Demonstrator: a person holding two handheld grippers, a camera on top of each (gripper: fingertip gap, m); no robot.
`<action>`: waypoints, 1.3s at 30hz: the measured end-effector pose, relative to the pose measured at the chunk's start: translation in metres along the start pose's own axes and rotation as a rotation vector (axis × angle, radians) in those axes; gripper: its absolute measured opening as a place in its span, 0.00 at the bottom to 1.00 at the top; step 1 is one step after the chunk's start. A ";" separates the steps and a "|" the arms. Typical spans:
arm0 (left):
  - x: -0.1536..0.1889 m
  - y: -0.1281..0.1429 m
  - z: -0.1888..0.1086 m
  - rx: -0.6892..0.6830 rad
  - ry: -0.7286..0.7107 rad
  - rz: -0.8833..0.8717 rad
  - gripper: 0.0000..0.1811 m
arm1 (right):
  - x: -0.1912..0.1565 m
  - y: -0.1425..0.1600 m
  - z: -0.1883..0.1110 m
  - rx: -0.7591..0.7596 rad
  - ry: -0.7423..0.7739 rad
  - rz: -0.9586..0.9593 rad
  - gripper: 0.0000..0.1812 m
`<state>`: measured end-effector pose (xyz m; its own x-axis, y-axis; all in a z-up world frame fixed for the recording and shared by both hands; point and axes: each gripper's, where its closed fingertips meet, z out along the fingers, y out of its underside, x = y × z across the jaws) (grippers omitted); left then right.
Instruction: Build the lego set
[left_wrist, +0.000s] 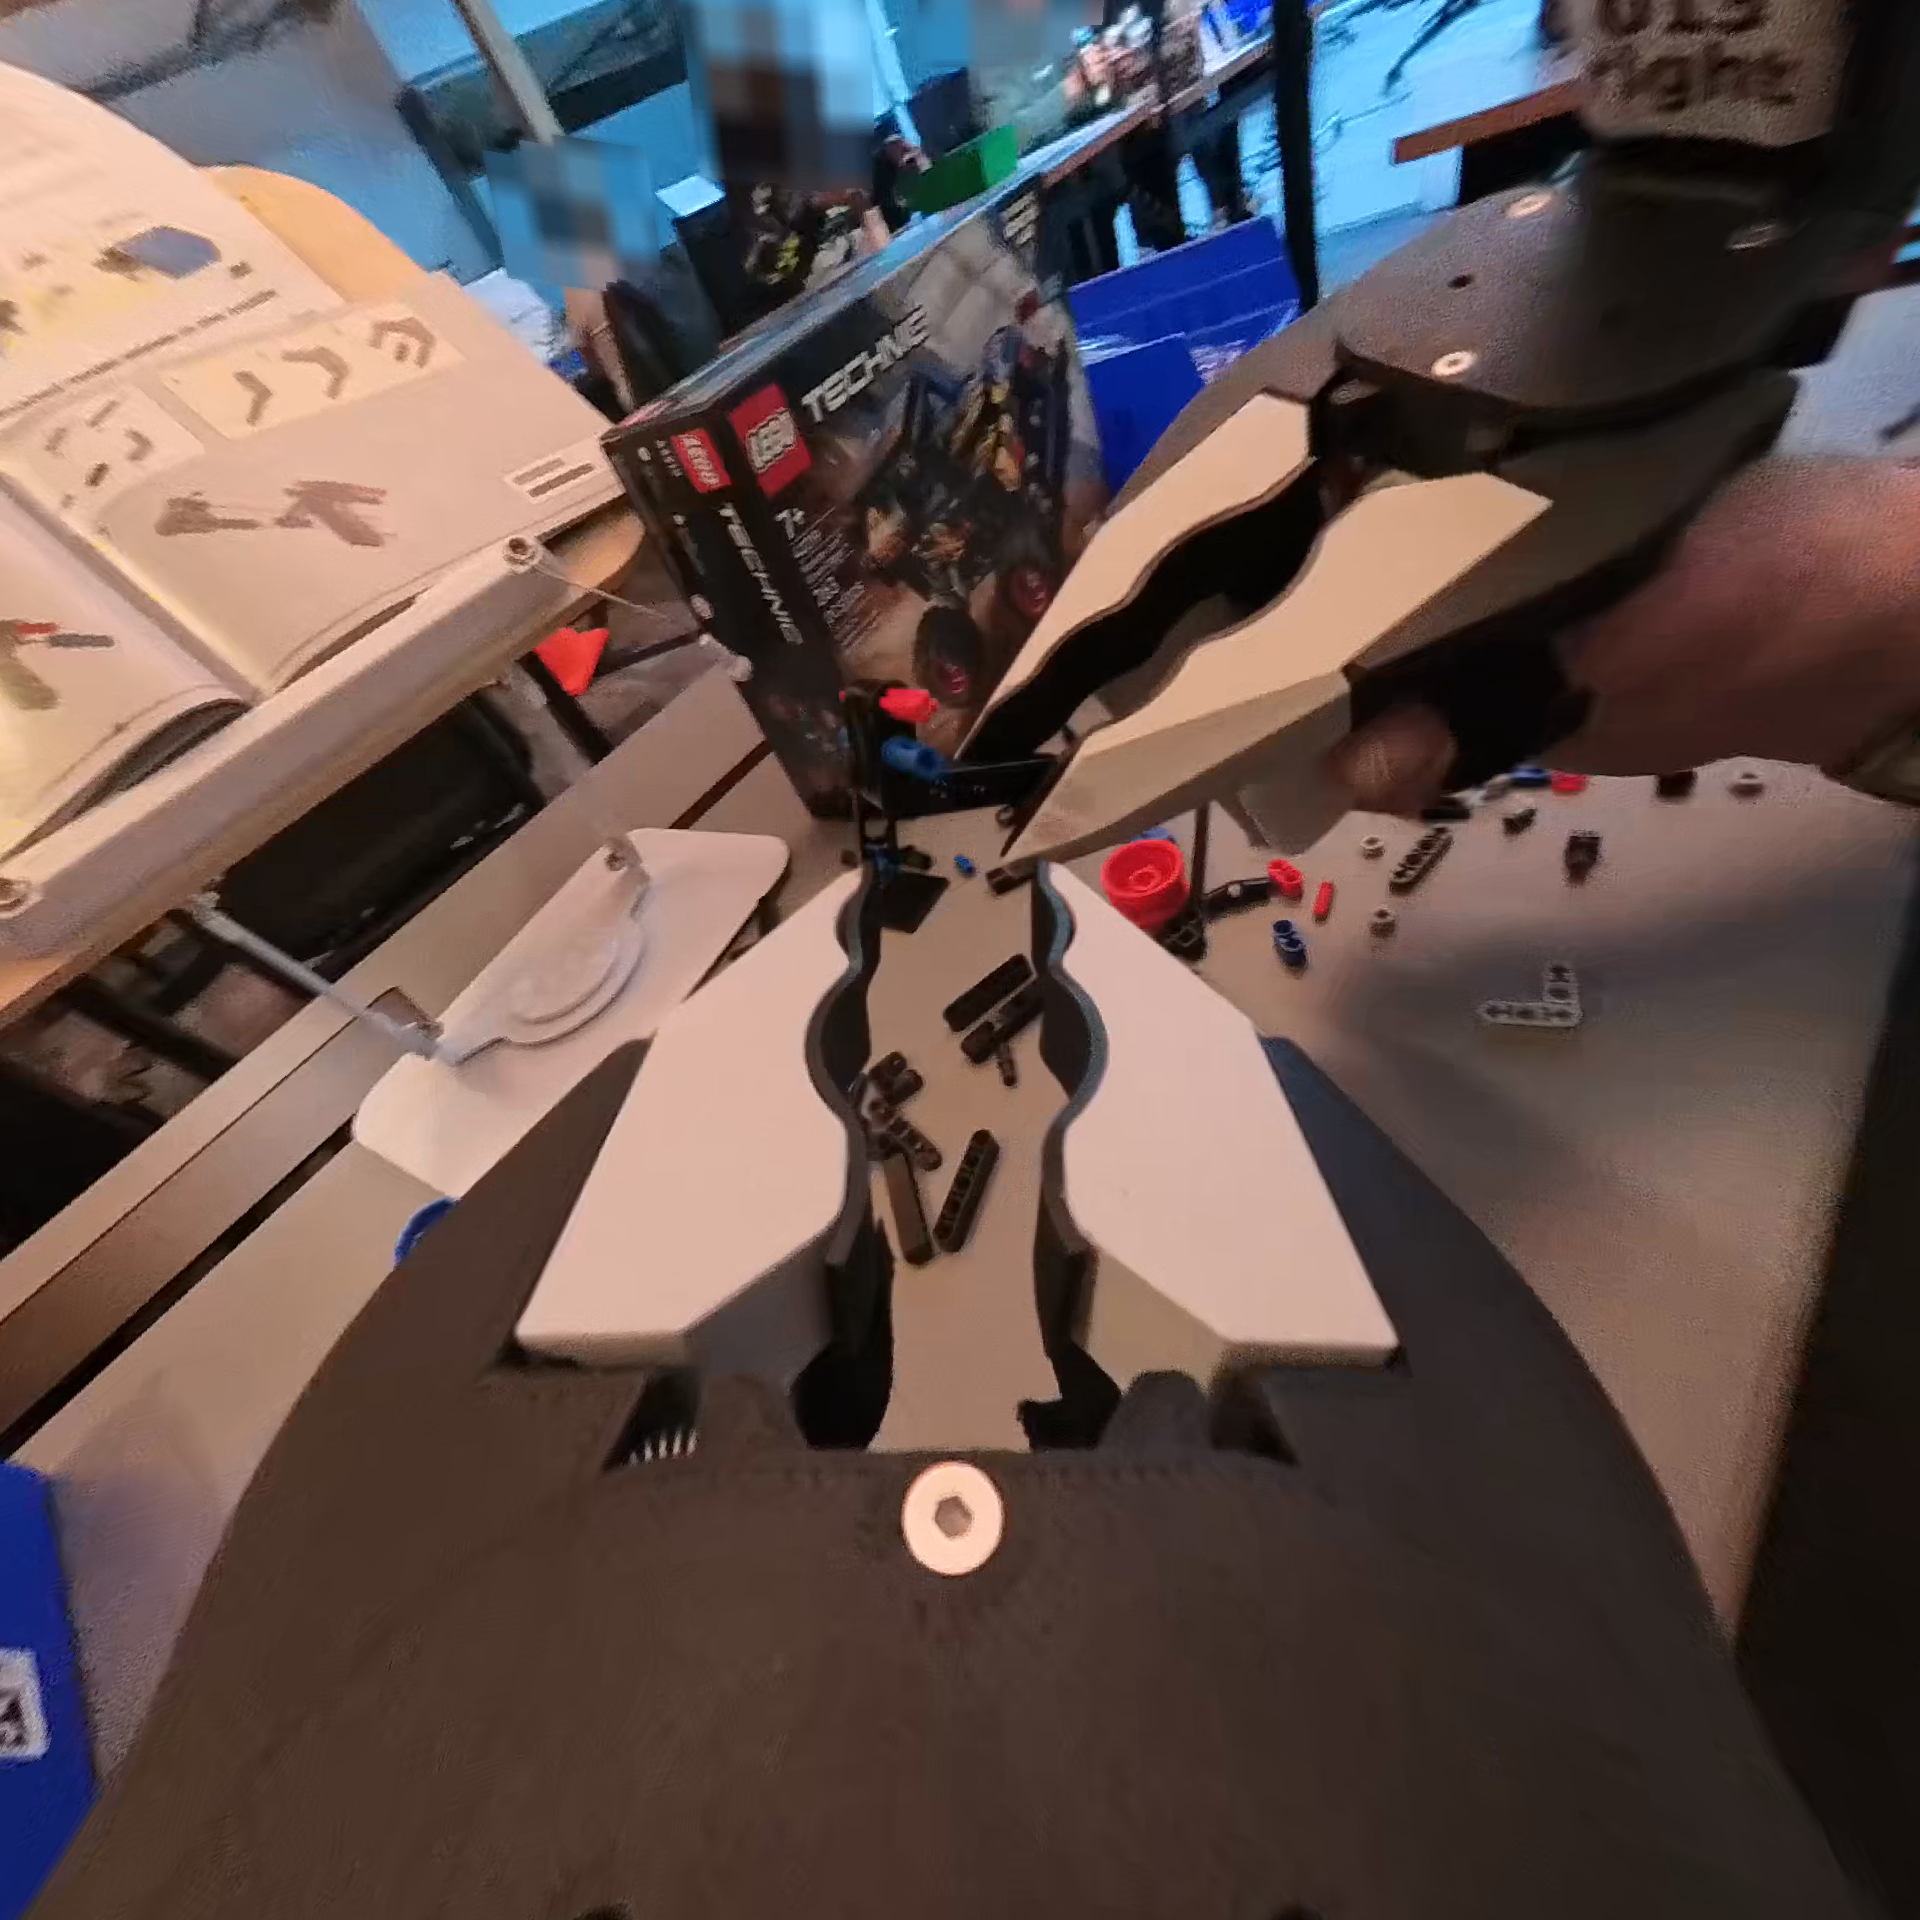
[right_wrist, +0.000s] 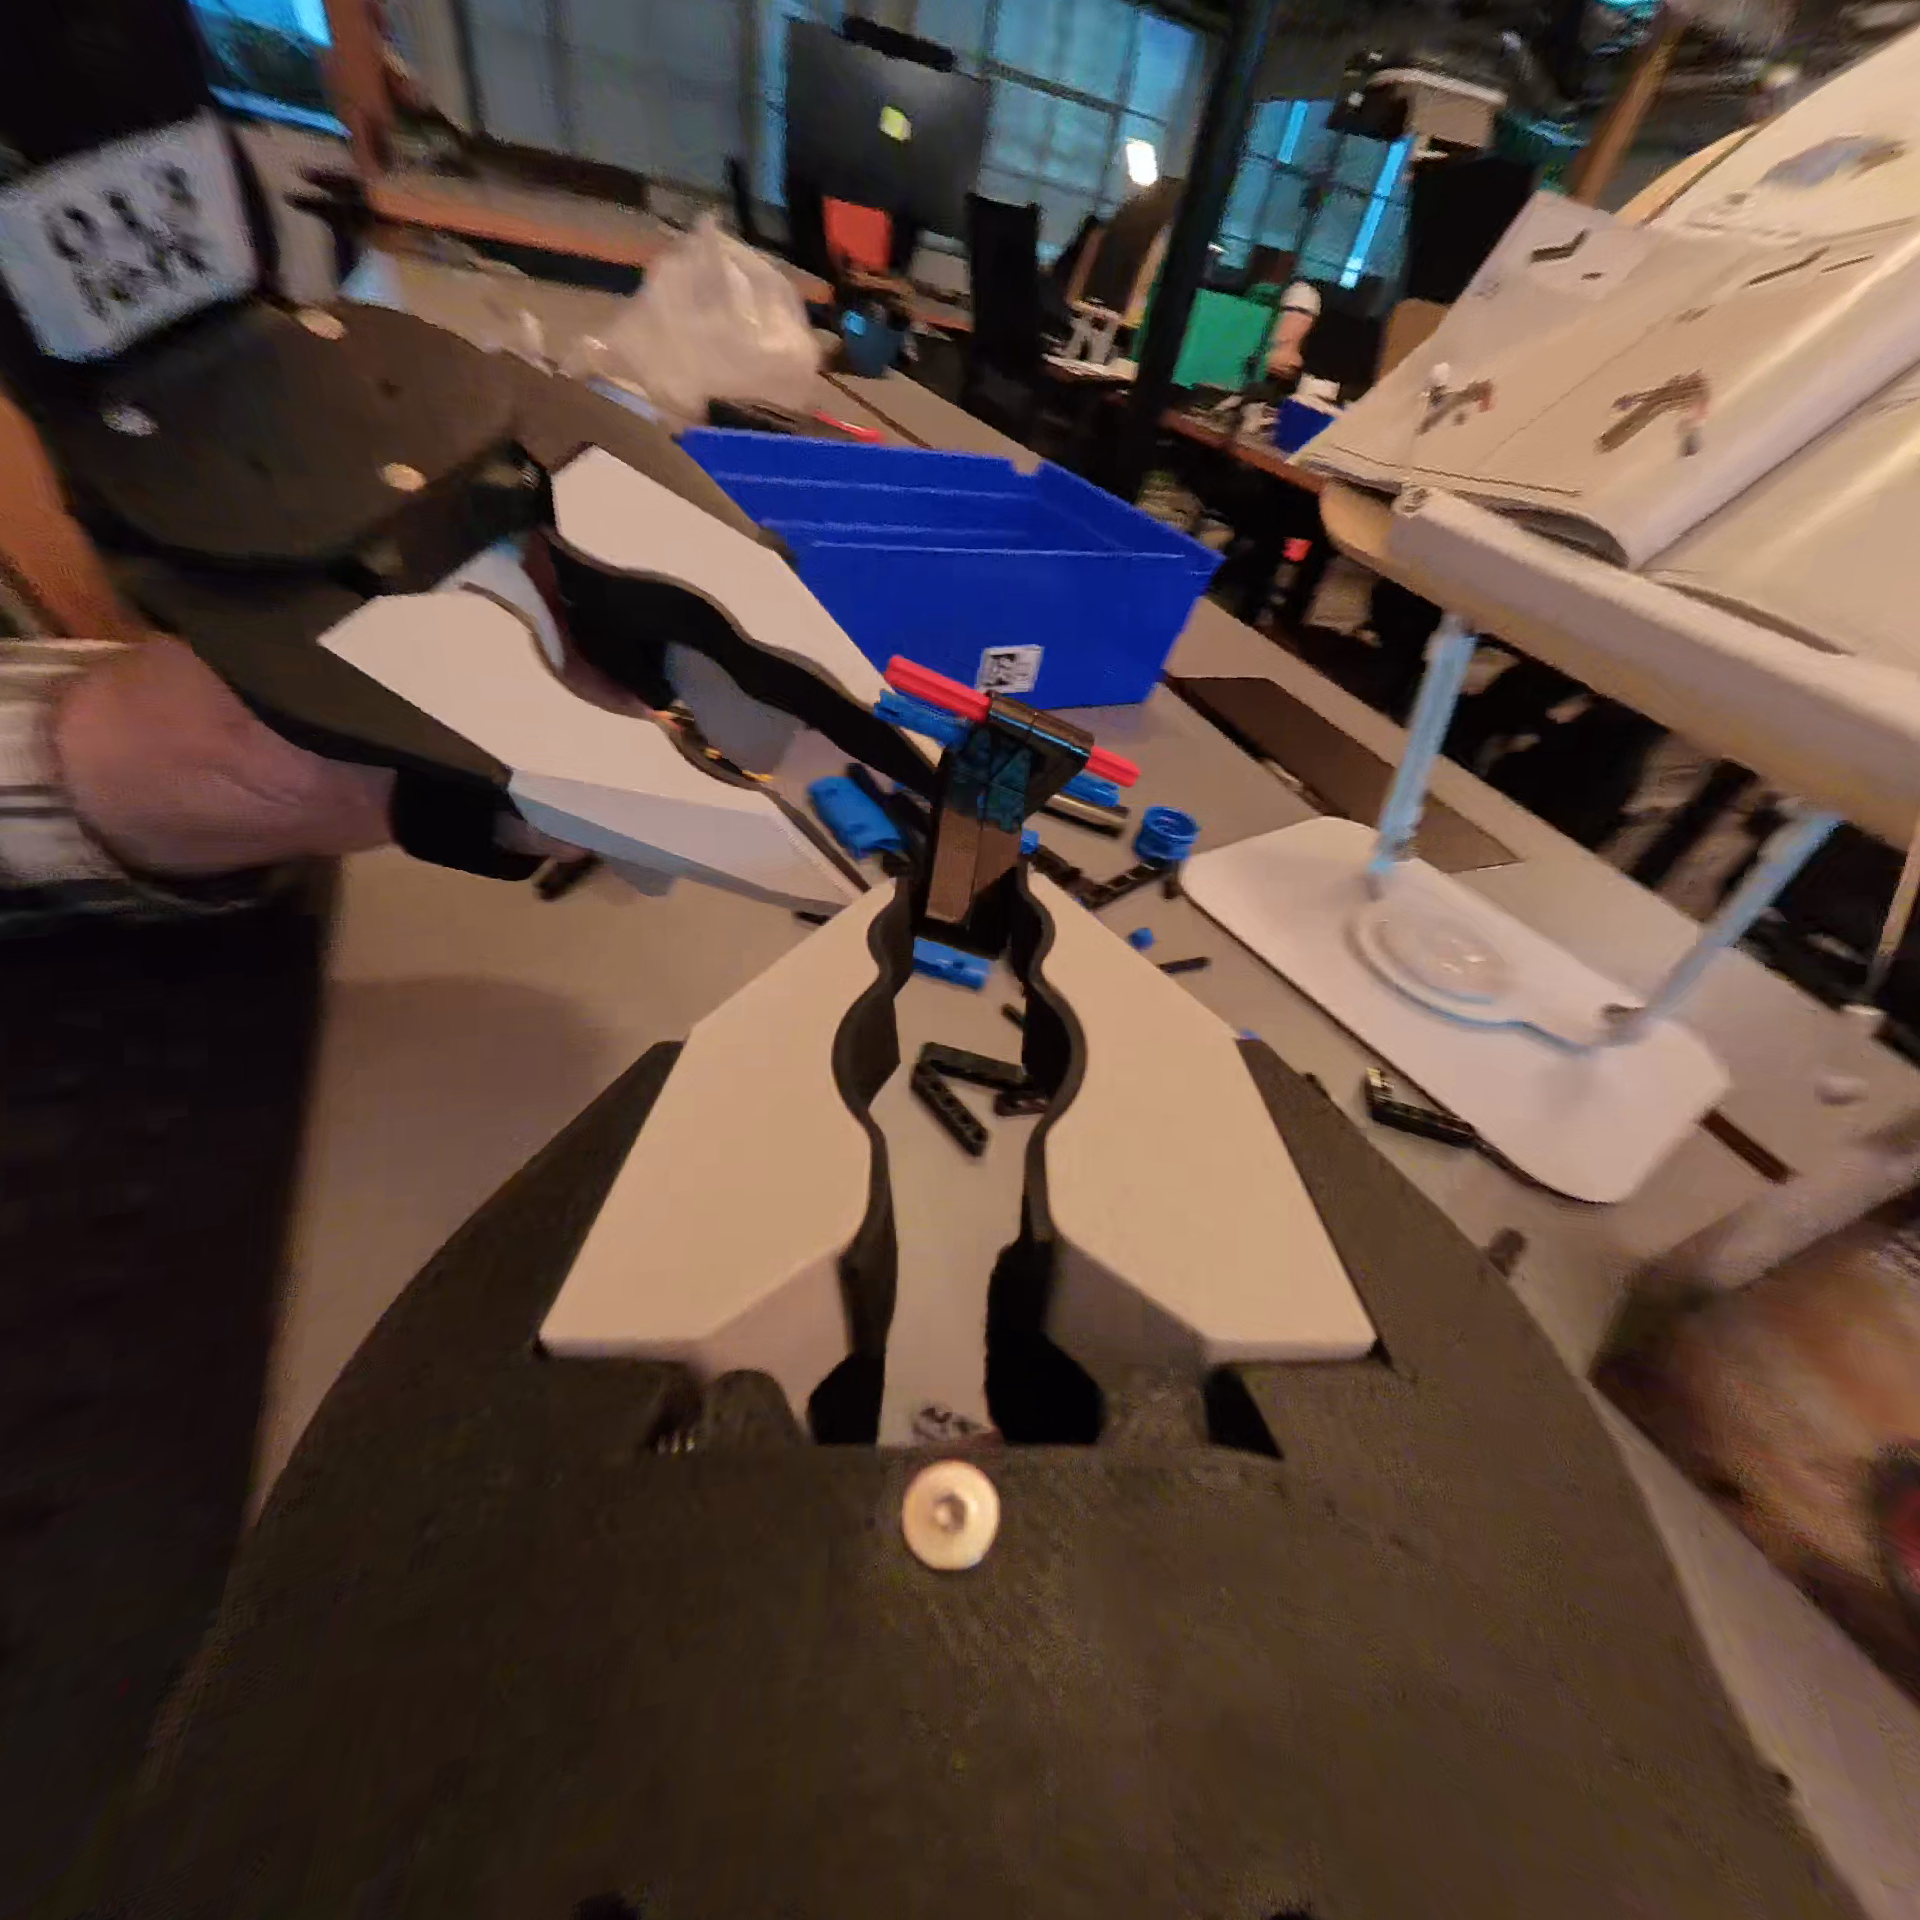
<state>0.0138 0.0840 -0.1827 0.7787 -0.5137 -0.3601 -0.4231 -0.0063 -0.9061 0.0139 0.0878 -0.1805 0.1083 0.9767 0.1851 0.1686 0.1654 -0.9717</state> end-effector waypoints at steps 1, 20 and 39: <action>0.002 0.000 -0.001 0.007 0.025 -0.013 0.14 | -0.003 0.000 -0.002 0.008 -0.039 0.023 0.09; 0.006 -0.017 -0.013 0.149 0.171 -0.222 0.10 | -0.017 -0.023 -0.024 0.214 -0.341 0.278 0.09; -0.005 -0.007 -0.007 0.090 0.084 -0.250 0.05 | -0.002 -0.015 -0.017 0.129 -0.085 0.017 0.09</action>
<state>0.0100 0.0803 -0.1727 0.8110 -0.5754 -0.1063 -0.1768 -0.0678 -0.9819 0.0276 0.0808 -0.1634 0.0259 0.9867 0.1604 0.0394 0.1593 -0.9864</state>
